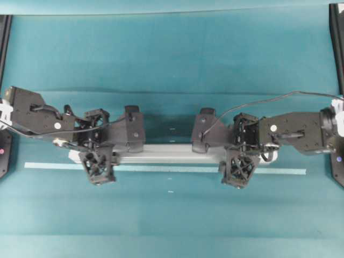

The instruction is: Lift the metal rail with both hands and move it towards you.

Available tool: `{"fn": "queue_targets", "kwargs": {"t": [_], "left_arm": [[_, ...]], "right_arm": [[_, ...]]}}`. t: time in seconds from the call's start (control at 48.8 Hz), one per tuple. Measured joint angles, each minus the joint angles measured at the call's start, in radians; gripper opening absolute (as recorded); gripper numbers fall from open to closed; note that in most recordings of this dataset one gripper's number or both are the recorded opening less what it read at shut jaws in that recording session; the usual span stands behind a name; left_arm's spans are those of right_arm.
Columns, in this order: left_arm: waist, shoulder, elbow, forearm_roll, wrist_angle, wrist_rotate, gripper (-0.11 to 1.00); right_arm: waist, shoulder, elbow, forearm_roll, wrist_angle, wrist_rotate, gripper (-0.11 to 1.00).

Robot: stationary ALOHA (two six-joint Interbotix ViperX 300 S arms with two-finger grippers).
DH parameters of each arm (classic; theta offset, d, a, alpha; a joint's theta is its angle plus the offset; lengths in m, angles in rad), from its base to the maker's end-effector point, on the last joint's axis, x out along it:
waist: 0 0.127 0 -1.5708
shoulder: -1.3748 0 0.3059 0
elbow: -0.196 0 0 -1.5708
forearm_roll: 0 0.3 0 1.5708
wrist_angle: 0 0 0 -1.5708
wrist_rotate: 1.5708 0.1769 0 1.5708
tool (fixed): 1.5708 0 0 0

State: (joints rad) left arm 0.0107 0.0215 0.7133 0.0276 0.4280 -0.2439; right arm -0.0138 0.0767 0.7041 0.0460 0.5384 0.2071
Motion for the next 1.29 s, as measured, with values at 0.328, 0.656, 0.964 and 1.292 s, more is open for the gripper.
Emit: {"fn": "queue_targets", "kwargs": {"t": [0.328, 0.656, 0.964, 1.292], "left_arm": [[-0.002, 0.014, 0.008, -0.005, -0.008, -0.029, 0.95], [-0.006, 0.012, 0.008, -0.005, -0.008, -0.029, 0.95], [-0.006, -0.031, 0.012, -0.005, 0.014, -0.017, 0.95], [-0.008, -0.153, -0.032, -0.005, 0.158, 0.035, 0.95]], "right_arm": [[0.009, 0.000, -0.002, 0.020, -0.017, -0.002, 0.99], [0.015, 0.000, -0.008, 0.071, -0.018, 0.015, 0.99], [0.038, 0.000, -0.018, 0.091, -0.017, 0.037, 0.99], [-0.029, -0.112, -0.069, 0.003, 0.052, 0.034, 0.99]]}}
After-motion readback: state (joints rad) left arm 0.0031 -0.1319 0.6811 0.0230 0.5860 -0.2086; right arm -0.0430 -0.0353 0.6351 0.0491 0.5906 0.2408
